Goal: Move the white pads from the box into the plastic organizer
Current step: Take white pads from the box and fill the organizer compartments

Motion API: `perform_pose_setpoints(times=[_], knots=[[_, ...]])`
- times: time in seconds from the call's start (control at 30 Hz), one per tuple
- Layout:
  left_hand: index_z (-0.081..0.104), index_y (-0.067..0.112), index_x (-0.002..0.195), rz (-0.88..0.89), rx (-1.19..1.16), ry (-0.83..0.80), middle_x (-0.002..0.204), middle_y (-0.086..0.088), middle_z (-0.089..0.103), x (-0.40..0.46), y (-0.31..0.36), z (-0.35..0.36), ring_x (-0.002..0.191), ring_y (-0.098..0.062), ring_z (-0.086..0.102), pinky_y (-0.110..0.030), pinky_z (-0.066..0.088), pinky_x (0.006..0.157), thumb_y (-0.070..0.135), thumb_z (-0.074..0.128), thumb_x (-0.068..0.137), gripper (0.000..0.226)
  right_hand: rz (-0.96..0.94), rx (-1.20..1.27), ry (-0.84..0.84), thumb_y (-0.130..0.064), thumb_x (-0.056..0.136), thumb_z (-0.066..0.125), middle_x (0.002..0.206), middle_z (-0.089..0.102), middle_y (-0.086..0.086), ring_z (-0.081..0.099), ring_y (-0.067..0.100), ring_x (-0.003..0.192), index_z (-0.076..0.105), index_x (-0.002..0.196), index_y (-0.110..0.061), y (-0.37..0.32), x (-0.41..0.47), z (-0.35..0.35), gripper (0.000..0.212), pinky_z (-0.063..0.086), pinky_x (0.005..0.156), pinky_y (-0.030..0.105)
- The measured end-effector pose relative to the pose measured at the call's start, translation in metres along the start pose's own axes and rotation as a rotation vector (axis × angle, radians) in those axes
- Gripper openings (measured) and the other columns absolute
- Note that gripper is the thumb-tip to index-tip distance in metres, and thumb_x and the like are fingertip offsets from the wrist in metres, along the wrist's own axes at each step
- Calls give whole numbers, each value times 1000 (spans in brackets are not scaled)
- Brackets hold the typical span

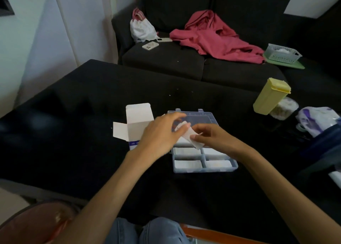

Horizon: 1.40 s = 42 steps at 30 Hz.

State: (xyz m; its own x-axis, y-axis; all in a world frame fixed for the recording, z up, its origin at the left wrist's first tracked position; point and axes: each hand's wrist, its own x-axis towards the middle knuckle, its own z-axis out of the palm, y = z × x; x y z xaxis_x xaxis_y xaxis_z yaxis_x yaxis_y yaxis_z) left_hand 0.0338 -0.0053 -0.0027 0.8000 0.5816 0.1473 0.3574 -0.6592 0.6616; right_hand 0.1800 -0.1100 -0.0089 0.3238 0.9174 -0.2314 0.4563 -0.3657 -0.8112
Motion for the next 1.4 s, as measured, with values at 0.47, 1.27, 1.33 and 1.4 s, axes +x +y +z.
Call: perform_pose_setpoints(times=[0.47,1.27,1.33,1.4], knots=[[66,32,108,-31,-16,-224,101,8,69,21,13,103,95,-7,62,-31,49,87,30,64,88,20,27,-286,149,-13,89,58,107,62,-6,58,4,96,65,108,-18,96,-32,-46,21,50,80,20],[65,32,115,244,352,-175,106,3,65,10,-4,135,101,-14,52,-33,43,91,31,54,93,25,-37,-735,229,-35,86,61,112,55,-15,35,-3,99,64,109,-34,138,-32,-29,23,22,85,21],[65,32,115,232,353,-183,104,3,65,10,-3,133,99,-14,53,-32,44,91,30,54,93,24,-28,-716,214,-35,85,63,111,55,-16,38,-2,99,64,108,-34,135,-32,-29,23,24,86,21],[63,32,118,215,333,-184,107,2,65,8,2,124,103,-14,53,-31,43,92,29,54,93,26,-9,-643,221,-33,83,66,103,56,-16,45,1,97,64,105,-33,128,-33,-32,22,33,85,21]])
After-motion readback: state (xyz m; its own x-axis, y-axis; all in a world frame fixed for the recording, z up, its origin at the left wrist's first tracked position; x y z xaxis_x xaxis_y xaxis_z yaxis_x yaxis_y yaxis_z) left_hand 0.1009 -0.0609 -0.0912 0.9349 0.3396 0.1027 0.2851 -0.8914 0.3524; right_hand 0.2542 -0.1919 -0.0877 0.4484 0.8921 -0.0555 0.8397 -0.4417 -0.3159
